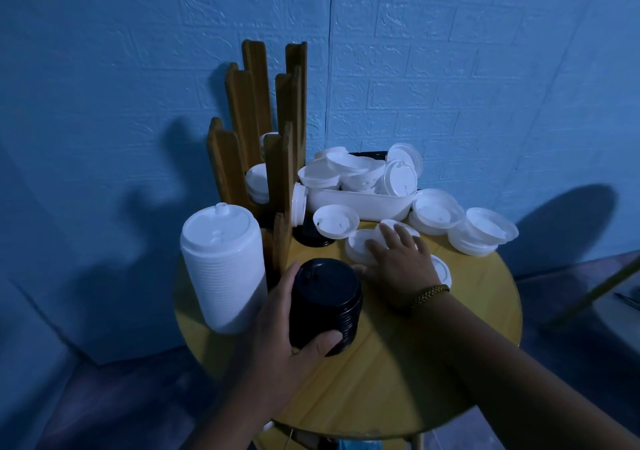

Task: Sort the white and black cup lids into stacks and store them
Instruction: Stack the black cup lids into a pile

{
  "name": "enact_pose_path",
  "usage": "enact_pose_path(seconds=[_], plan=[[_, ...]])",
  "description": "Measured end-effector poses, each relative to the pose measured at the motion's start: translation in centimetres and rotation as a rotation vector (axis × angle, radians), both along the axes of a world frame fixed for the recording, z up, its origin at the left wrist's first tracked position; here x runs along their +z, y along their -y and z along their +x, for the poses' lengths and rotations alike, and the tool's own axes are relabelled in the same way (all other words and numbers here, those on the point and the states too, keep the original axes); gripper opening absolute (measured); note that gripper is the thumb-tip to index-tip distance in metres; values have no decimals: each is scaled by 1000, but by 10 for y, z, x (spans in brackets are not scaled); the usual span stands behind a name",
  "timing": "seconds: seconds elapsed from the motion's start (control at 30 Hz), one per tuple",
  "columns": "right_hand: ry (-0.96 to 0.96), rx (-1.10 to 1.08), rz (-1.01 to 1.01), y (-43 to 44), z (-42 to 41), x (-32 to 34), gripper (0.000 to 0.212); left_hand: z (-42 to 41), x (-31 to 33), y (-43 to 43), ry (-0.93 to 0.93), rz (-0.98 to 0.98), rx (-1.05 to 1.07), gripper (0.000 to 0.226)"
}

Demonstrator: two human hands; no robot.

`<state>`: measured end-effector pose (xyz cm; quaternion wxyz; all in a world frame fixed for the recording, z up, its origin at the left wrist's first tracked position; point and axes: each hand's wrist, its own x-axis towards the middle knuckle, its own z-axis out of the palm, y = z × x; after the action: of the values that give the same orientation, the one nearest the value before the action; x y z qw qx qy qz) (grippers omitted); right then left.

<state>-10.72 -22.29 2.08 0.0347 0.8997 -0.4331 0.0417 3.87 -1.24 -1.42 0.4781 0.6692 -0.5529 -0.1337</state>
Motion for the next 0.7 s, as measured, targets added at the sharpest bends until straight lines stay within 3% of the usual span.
enact_pose_path(seconds=[0.1,0.27,0.4,0.53,0.7], plan=[[20,-37,-8,6,-7,6,68,-3,2,2,1,20,-19,90],[-62,155,65,0,0,11,62,-1,3,0,-3,32,-24,91],[6,88,27,-2,5,8,56,-1,4,-2,-6,28,-28,91],[70,206,20,5,30,11,52,-1,5,-3,-24,19,-20,91],[-32,228,38,11,45,13,55,-1,5,-2,-16,29,-15,92]])
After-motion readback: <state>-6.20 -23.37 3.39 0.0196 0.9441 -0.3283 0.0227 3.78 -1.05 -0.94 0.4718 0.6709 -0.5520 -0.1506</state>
